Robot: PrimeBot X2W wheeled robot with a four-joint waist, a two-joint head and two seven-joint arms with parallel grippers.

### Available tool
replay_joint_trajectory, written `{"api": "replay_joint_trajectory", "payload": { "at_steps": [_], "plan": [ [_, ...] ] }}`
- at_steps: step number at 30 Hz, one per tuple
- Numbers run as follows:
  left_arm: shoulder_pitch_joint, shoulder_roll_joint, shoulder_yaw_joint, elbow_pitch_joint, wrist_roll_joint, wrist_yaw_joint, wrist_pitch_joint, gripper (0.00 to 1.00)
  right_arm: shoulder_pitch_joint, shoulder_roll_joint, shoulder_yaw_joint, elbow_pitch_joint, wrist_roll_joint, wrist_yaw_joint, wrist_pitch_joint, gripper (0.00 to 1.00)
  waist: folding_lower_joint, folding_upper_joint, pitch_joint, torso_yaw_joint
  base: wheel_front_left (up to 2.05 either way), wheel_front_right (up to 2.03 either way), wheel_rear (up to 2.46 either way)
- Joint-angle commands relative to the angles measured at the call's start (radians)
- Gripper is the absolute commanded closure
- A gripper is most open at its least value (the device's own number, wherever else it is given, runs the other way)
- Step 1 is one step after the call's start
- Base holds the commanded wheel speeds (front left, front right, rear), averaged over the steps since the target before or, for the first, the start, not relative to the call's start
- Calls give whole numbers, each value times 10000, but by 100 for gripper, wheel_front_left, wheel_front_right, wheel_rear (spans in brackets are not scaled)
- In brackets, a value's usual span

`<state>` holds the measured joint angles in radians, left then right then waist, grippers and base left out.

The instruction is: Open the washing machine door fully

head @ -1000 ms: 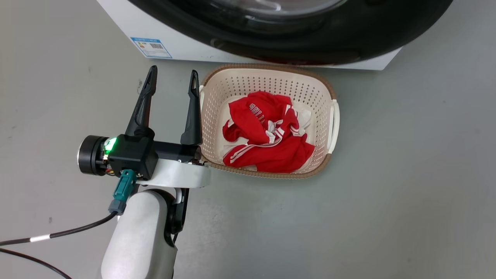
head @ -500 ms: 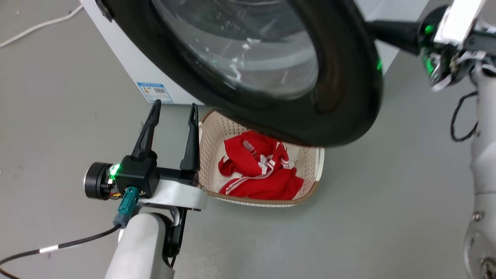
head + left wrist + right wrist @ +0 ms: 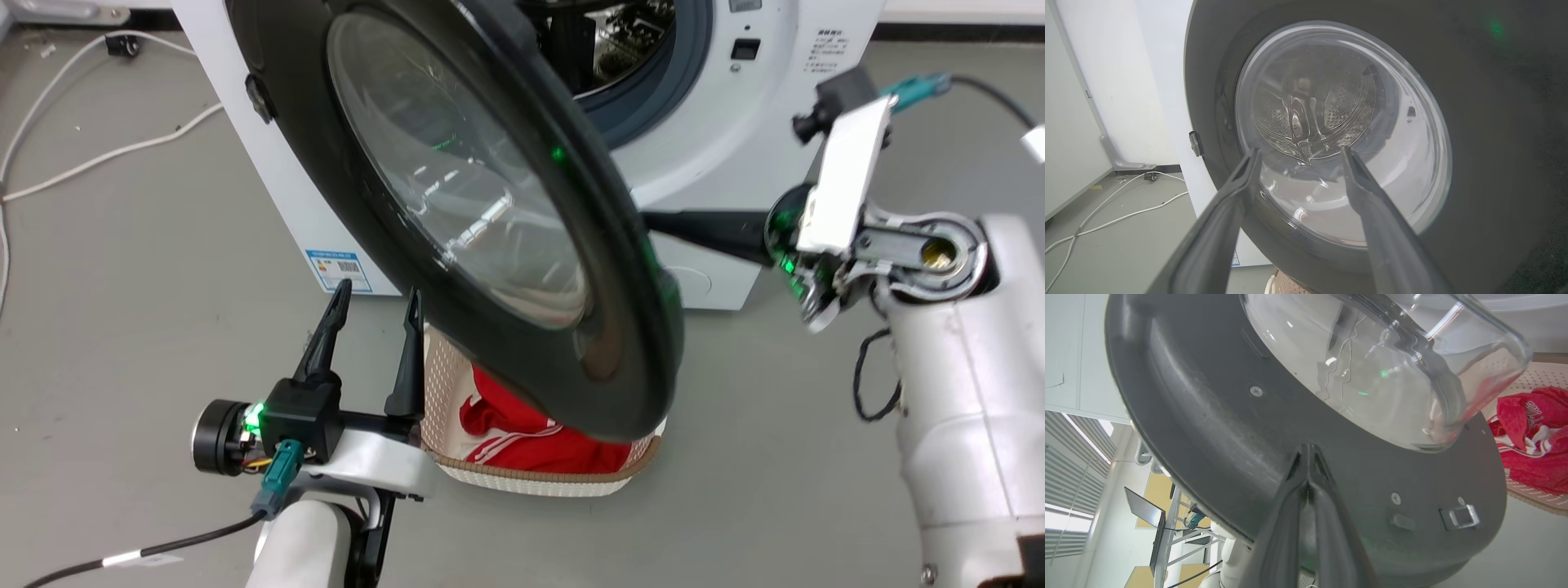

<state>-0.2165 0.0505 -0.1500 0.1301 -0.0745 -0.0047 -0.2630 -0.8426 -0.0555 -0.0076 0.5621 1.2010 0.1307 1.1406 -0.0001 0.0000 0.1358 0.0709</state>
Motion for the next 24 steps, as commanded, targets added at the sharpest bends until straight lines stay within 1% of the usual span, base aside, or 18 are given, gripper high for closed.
{"api": "replay_joint_trajectory", "payload": {
  "at_steps": [1, 2, 3, 8, 18, 21, 24],
  "plan": [
    [180, -4, 15, 39, -61, -54, -27, 0, 436, 88, 455, -130, 424, 0, -111, 100, 1, 0, -177, 34, 0, 0, 0],
    [210, -4, 25, 55, -83, -51, -27, 0, 570, 101, 702, -166, 629, 0, -219, 100, 1, 0, -222, 46, 0, 0, 0],
    [210, -4, 25, 55, -83, -51, -27, 0, 570, 101, 702, -166, 629, 0, -219, 100, 1, 0, -222, 46, 0, 0, 0],
    [333, -4, 47, 106, -91, -67, -27, 0, 906, 71, 1774, -179, 1594, 0, -846, 100, 1, 0, -361, 79, 0, 0, 0],
    [497, -4, 9, 202, -232, 19, -27, 0, 1159, 88, 3532, -282, 2872, 2, -1835, 100, 1, 0, -642, 110, 0, 0, 0],
    [542, -4, -5, 182, -244, 26, -27, 0, 1170, 75, 3911, -332, 3047, 0, -2148, 100, 1, 0, -697, 97, 0, 0, 0],
    [627, -4, -11, 178, -275, 39, -27, 0, 1244, 71, 4042, -374, 3109, 0, -2652, 100, 1, 0, -765, 90, 0, 0, 0]
  ]
}}
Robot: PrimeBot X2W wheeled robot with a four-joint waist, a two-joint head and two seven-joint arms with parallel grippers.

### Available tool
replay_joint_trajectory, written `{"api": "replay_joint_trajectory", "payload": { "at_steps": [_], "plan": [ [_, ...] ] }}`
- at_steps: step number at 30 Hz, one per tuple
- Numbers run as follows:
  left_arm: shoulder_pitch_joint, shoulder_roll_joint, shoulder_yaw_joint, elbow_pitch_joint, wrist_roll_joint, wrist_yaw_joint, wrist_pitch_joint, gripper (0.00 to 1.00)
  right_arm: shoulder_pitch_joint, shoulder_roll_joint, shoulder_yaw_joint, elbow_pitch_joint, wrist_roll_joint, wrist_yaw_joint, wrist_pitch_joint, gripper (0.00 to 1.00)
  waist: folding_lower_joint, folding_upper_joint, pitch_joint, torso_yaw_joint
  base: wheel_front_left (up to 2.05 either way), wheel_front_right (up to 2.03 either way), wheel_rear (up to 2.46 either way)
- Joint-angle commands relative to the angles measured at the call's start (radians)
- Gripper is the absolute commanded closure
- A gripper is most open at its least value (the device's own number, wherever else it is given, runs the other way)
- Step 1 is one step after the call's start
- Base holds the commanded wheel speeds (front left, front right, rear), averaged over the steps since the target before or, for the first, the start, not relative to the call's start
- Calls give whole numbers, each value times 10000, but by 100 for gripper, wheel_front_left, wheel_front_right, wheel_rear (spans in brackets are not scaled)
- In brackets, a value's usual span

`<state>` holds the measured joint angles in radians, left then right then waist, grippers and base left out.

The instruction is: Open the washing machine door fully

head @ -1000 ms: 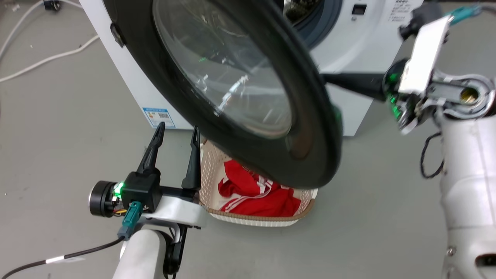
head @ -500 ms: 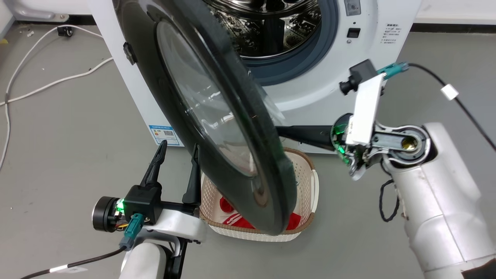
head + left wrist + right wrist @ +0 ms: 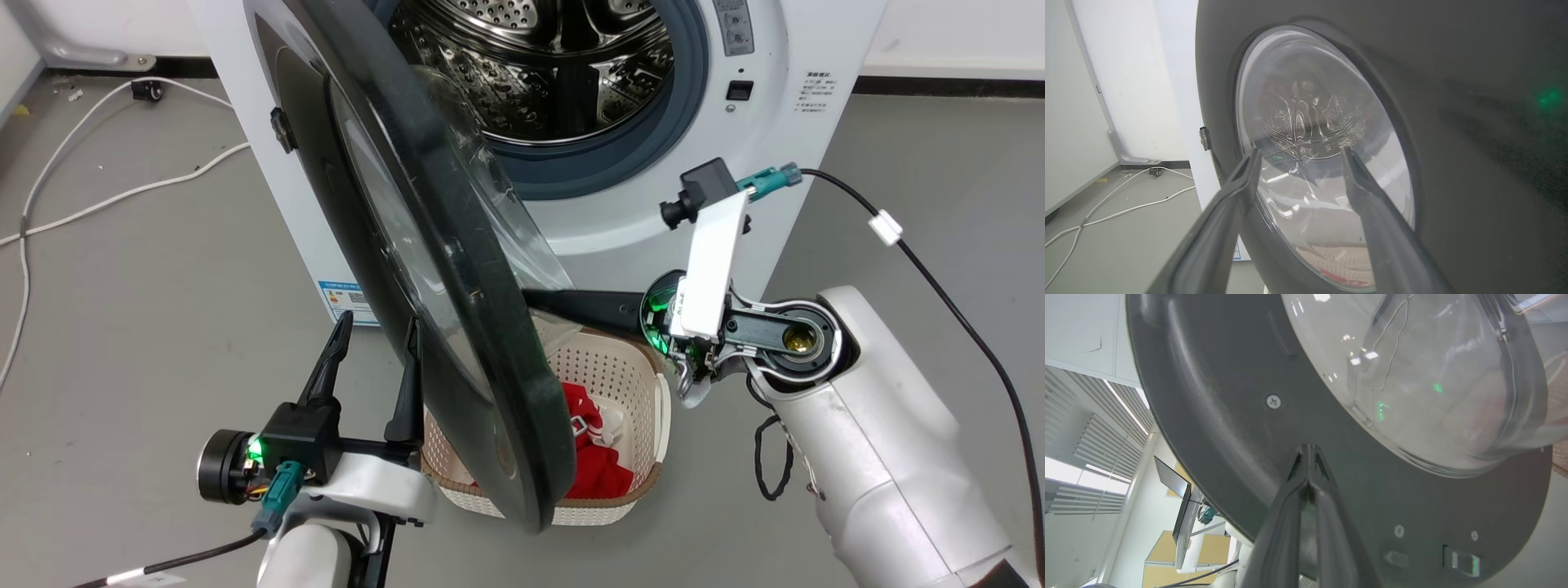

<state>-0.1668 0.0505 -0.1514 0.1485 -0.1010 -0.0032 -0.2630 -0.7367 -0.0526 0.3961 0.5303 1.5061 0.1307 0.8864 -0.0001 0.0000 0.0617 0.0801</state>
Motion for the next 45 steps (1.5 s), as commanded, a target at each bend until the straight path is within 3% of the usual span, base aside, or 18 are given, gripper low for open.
{"api": "replay_joint_trajectory", "payload": {
  "at_steps": [1, 5, 6, 7, 13, 14, 15, 16, 18, 25, 27, 31, 37, 45],
  "plan": [
    [155, -4, 6, -2, -15, 21, -27, 0, 238, 41, -63, -50, 70, 0, -432, 100, 1, 0, -51, -3, 0, 0, 0],
    [233, -4, 53, 19, -20, -4, -27, 0, 485, 27, -585, 129, 116, 0, -2356, 100, 1, 0, -170, -22, 0, 0, 0],
    [354, -4, 91, 39, -35, -11, -27, 0, 783, 29, -1057, 281, -128, 0, -4026, 100, 1, 0, -283, -58, 0, 0, 0],
    [387, -4, 103, 42, -44, -15, -25, 0, 879, -91, -1165, 233, -477, 0, -4644, 100, 1, 0, -320, -70, 0, 0, 0],
    [655, -4, 258, 55, -11, -40, -27, 0, 2390, -526, -1599, -427, -1473, 0, -7149, 98, 1, 0, -573, -229, 0, 0, 0],
    [684, -6, 288, 40, 9, -49, -27, 0, 2698, -587, -1748, -544, -1504, 0, -7471, 70, 1, 0, -593, -254, 0, 0, 0],
    [723, -5, 310, 26, 26, -61, -27, 0, 2994, -696, -1828, -695, -1668, 0, -7774, 52, 1, 0, -612, -278, 0, 0, 0],
    [762, -5, 341, 12, 43, -71, -27, 0, 3309, -734, -1953, -814, -1725, 0, -8124, 22, 1, 0, -621, -307, 0, 0, 0],
    [813, -6, 381, -7, 70, -87, -27, 0, 3894, -736, -2161, -1084, -1864, 0, -8664, 0, 1, 0, -634, -343, 0, 0, 0],
    [903, -3, 583, -59, 110, -112, -27, 0, 5577, -978, -2623, -1904, -3626, 0, -10714, 0, 1, 0, -693, -501, 0, 0, 0],
    [937, -3, 652, -80, 118, -116, -27, 0, 5936, -1164, -2816, -1940, -4959, 0, -11166, 0, 1, 0, -720, -537, 0, 0, 0],
    [1011, -3, 732, -131, 100, -100, -27, 0, 6552, -694, -3877, -2409, -7368, 0, -11460, 0, 1, 0, -752, -590, 0, 0, 0],
    [1015, -5, 770, -155, 115, -69, -25, 0, 7263, -80, -5549, -4353, -11371, -1, -11507, 0, 1, 0, -758, -605, 0, 0, 0],
    [943, -5, 762, -109, 190, -128, -27, 0, 7830, 35, -5388, -6521, -15255, -1, -11504, 0, 1, 0, -701, -572, 0, 0, 0]
  ]
}}
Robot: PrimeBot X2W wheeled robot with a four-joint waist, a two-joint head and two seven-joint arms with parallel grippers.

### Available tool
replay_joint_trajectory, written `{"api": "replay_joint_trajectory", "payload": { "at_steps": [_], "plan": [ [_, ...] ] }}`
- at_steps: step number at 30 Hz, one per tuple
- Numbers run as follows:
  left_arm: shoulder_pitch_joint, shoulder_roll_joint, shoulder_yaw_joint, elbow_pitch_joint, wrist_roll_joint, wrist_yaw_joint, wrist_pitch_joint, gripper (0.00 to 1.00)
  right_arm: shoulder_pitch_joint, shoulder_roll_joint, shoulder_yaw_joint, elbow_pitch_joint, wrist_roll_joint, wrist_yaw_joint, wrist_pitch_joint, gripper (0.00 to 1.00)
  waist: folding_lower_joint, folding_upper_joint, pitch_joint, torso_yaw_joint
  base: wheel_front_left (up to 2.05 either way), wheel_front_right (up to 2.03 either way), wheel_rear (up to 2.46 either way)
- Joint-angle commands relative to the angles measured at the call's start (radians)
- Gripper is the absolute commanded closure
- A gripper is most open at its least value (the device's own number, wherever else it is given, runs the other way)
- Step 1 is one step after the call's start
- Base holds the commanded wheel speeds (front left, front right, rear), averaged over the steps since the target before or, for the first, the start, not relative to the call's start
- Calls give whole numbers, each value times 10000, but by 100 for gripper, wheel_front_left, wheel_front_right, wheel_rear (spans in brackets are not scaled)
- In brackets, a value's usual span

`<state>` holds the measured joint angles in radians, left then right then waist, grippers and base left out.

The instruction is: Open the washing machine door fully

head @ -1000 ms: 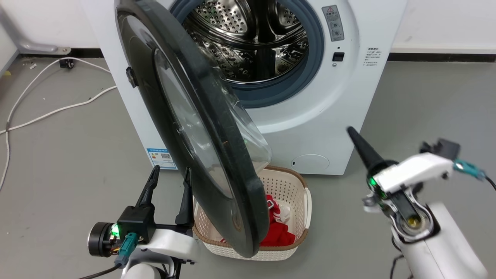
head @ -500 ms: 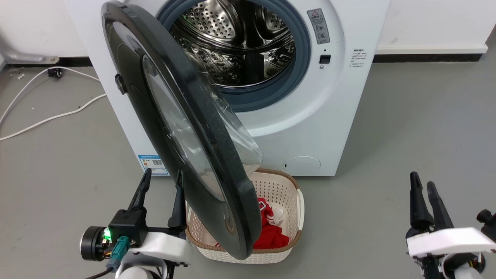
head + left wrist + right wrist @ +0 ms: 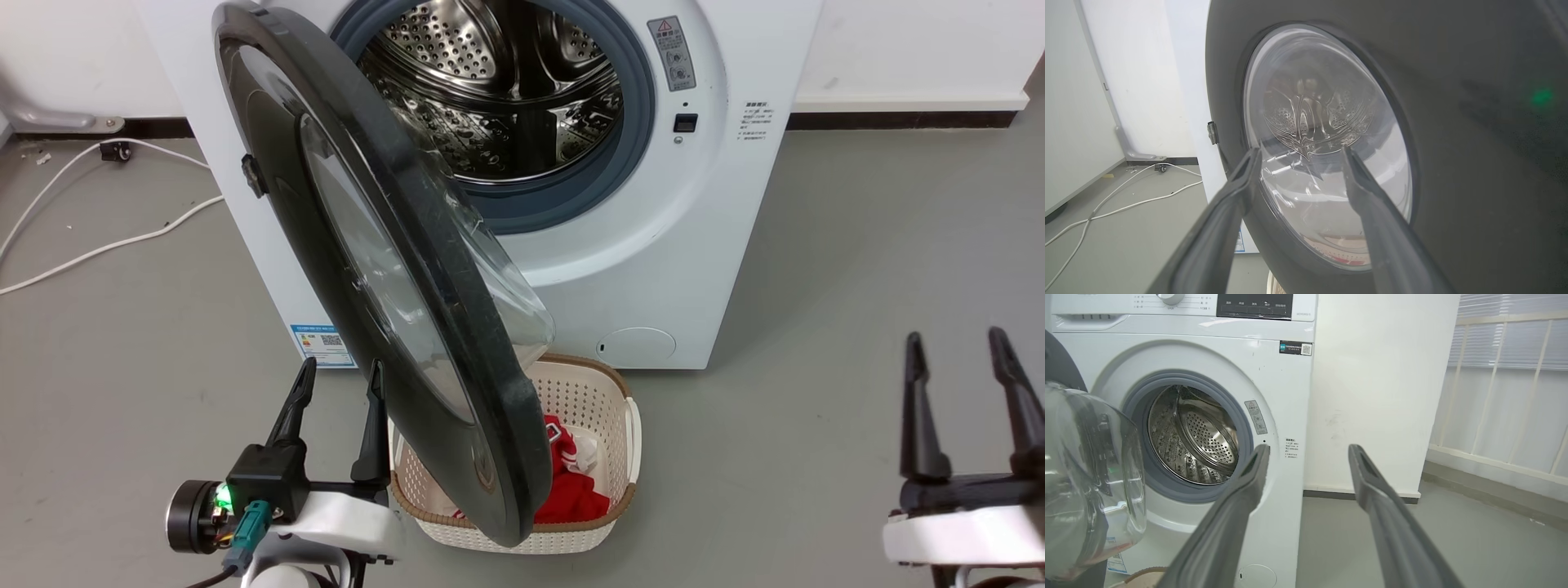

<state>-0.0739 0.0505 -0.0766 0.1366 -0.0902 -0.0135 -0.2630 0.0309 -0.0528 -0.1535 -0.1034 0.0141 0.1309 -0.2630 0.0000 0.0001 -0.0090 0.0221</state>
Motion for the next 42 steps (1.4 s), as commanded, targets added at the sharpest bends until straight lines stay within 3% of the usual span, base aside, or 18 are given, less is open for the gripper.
{"api": "replay_joint_trajectory", "payload": {
  "at_steps": [1, 8, 15, 29, 30, 31, 32, 42],
  "plan": [
    [9, -3, 16, 15, 87, -23, -27, 0, 210, 36, 198, -309, -671, -3, 18, 0, 0, -1, 10, 11, 0, 0, 0],
    [3, -5, 3, 1, 72, -33, -27, 0, 481, 34, 529, -35, -1036, -5, 438, 0, 0, -1, 19, 19, 0, 0, 0],
    [50, -3, -30, -31, 33, 10, -27, 0, 447, 34, 506, 818, -424, -5, 436, 0, 0, -1, 29, -32, 0, 0, 0],
    [95, -3, -28, -8, 28, 5, -27, 0, 200, 35, 507, 1157, -169, -5, 260, 0, 0, -1, 71, -49, 0, 0, 0],
    [101, -5, -25, 2, 19, -12, -27, 60, 204, 35, 513, 1168, -154, -3, 257, 0, 0, -1, 69, -50, 0, 0, 0],
    [100, -5, -17, 16, 9, -24, -27, 93, 209, 35, 521, 1172, -144, -3, 264, 0, 0, -1, 62, -53, 0, 0, 0],
    [98, -3, -14, 29, 2, -48, -27, 100, 216, 36, 522, 1177, -153, -5, 256, 0, 0, -1, 56, -57, 0, 0, 0],
    [-66, -3, 53, -174, -167, -76, -27, 100, 251, 36, 568, 1289, -41, -5, 217, 0, 0, -1, 51, -90, 0, 0, 0]
  ]
}}
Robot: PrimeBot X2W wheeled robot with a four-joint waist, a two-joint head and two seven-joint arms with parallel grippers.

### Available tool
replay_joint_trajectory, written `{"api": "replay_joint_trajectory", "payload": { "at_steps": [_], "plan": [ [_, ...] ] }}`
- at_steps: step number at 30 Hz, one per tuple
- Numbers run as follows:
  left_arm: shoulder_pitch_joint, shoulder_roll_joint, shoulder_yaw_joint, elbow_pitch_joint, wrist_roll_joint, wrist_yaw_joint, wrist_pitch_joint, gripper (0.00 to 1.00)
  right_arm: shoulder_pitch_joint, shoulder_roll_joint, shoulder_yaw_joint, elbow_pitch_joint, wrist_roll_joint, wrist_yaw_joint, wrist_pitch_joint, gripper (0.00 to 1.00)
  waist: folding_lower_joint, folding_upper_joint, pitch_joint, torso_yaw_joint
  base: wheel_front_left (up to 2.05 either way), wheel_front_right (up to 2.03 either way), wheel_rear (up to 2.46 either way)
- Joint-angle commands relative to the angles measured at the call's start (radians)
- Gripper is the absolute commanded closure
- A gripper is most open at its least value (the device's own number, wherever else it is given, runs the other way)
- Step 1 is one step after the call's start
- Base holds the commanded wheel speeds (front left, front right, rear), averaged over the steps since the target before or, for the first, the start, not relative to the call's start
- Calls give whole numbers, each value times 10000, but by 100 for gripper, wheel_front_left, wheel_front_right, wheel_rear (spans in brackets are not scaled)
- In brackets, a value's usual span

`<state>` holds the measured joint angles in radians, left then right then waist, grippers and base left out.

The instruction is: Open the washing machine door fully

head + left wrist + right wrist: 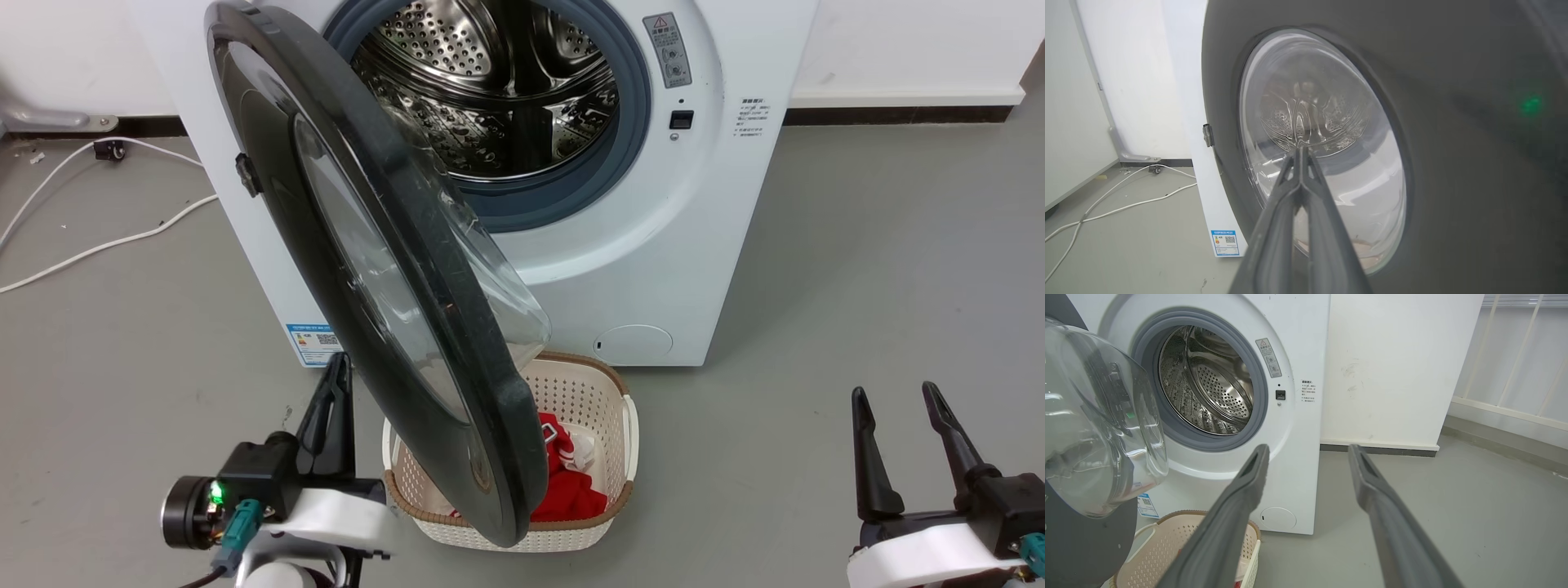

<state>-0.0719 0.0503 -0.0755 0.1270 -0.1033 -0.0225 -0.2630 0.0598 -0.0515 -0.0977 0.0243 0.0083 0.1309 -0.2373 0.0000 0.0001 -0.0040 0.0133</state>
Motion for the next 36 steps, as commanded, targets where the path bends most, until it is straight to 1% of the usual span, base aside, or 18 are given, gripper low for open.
{"api": "replay_joint_trajectory", "payload": {
  "at_steps": [1, 5, 8, 13, 19, 22, 25, 28, 33, 36],
  "plan": [
    [-126, -3, 61, -198, -36, 30, -27, 100, -43, 22, 12, 25, 30, -5, -37, 0, 0, -1, -2, -2, 0, 0, 0],
    [-265, 7, 196, -1041, 201, 51, -27, 100, -25, 23, 0, 65, 79, -5, 3, 0, 0, -1, -28, 22, 0, 0, 0],
    [-378, 18, 373, -1985, 395, 85, -25, 100, -28, 23, 21, 104, 90, -3, 30, 0, 0, -1, -42, 35, 0, 0, 0],
    [-612, 42, 485, -3608, 705, 22, -25, 100, -19, 23, 83, 158, 66, -5, 70, 0, 0, -1, -91, 37, 0, 0, 0],
    [-1001, 86, 295, -5542, 983, -112, -19, 100, -11, 21, 60, 186, 85, -3, 161, 0, 0, -1, -139, 14, 0, 0, 0],
    [-1085, 85, 77, -6183, 1081, -175, -17, 100, 5, 21, 67, 199, 105, -5, 150, 0, 0, -1, -158, 7, 0, 0, 0],
    [-1113, 87, -373, -6585, 1124, -313, -17, 100, 10, 21, 76, 209, 132, -5, 179, 0, 0, -1, -167, -3, 0, 0, 0],
    [-878, 80, -1090, -6628, 995, -539, -17, 100, 27, 21, 89, 228, 135, -3, 203, 0, 0, -1, -180, 0, 0, 0, 0],
    [-433, 142, -2672, -6040, 742, -891, -17, 100, 111, 22, 76, 254, 84, -3, 240, 0, 0, -1, -201, 62, 0, 0, 0],
    [-130, 236, -3517, -5500, 583, -986, -19, 100, 129, 22, 76, 268, 80, -5, 252, 0, 0, -1, -212, 82, 0, 0, 0]
  ]
}}
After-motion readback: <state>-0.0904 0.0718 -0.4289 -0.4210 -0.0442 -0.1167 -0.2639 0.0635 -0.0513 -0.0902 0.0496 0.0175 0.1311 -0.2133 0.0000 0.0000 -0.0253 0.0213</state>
